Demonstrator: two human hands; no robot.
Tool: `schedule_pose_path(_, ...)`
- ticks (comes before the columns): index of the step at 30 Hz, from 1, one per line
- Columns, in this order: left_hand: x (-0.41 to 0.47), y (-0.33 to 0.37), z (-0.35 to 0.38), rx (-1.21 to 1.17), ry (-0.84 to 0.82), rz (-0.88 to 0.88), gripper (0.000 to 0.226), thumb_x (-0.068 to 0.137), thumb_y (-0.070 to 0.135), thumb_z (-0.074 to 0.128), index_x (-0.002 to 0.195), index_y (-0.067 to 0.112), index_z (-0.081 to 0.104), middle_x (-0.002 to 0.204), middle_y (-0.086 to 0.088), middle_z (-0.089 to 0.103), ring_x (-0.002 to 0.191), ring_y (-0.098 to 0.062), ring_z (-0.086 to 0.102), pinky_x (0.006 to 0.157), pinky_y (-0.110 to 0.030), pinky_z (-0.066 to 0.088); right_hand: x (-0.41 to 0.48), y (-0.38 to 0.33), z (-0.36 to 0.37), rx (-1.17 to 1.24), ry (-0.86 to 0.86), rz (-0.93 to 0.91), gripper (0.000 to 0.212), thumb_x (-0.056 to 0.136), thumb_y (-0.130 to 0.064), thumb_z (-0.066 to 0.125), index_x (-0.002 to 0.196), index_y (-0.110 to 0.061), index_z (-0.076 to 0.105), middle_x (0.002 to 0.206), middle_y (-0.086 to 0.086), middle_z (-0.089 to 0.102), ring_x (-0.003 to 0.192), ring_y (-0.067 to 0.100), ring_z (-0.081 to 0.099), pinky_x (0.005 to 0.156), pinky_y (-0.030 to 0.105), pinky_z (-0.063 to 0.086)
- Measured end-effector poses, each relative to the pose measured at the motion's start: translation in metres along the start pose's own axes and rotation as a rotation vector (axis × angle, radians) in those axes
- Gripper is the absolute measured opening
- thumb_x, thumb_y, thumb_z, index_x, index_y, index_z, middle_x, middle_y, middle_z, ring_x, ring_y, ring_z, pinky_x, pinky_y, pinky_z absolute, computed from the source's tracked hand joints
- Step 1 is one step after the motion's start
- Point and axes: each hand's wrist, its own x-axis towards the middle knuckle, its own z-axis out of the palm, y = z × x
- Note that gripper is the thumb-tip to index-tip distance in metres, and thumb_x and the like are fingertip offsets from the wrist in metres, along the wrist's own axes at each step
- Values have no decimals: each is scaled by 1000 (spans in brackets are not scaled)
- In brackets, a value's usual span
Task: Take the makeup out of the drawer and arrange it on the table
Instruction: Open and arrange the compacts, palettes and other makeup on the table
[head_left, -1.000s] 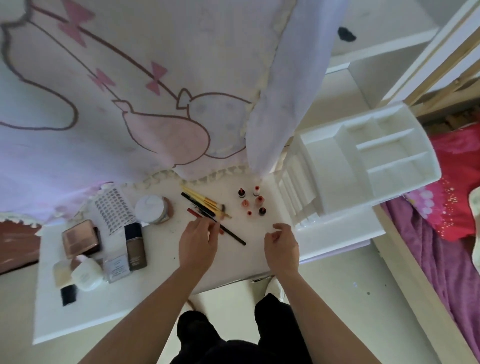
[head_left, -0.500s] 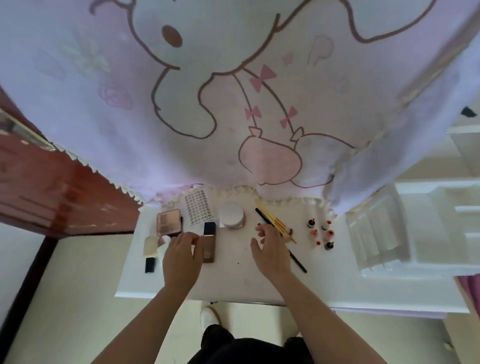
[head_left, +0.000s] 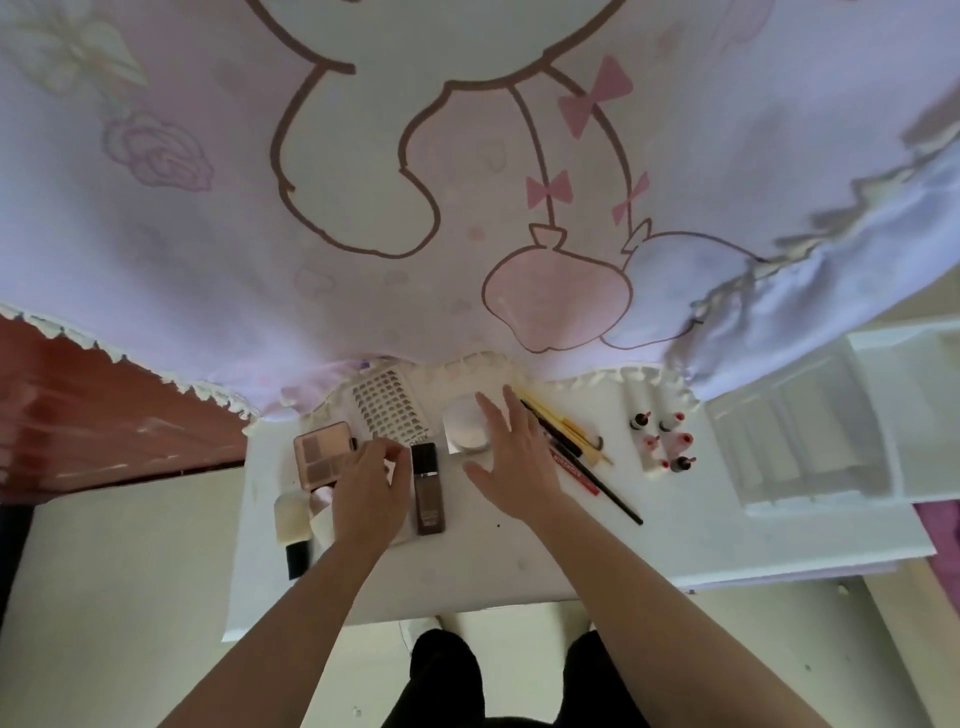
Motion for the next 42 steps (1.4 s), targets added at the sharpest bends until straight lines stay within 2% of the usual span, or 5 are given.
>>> schedule_pose_path(12,29,20,-4,-227,-110,-305,7,97,21,56,94,17,61,98,-3,68,89,-21,61,79,-33,48,22,6,-22,257,-67,147,89,76,-45,82,149,-24,35,142,-7,47,125,15,48,105,35,44)
schedule_pose_path(16,30,53,-25,-654,-400,-508,23,99,34,56,98,16,70,101,-4,75,98,-25,64,85,-39,49,-11,6,-48,780,-27,227,95,68,-34,92,147,-27,39,132,-13,54,110,5,60,87,19,54)
schedule_pose_path(24,32,97,-58,-921,-945,-329,48,89,58,56,112,20,75,101,-9,71,82,-15,60,75,-34,38,-49,-8,-101,776,16,30,88,61,-46,93,137,-36,48,125,-22,60,114,2,60,103,32,50)
schedule_pose_path(36,6,117,-60,-934,-893,-197,41,87,34,70,121,12,69,121,-23,65,105,-34,63,89,-40,53,-72,-6,-125,666,-10,-23,93,65,-67,79,145,-33,47,124,-24,57,114,2,59,96,33,56)
schedule_pose_path(42,-2,110,-59,-888,-840,-214,65,60,33,86,122,25,69,124,-14,64,107,-28,64,82,-35,53,-83,14,-131,842,35,113,48,90,-17,66,132,-37,58,124,-12,63,113,8,62,101,35,52)
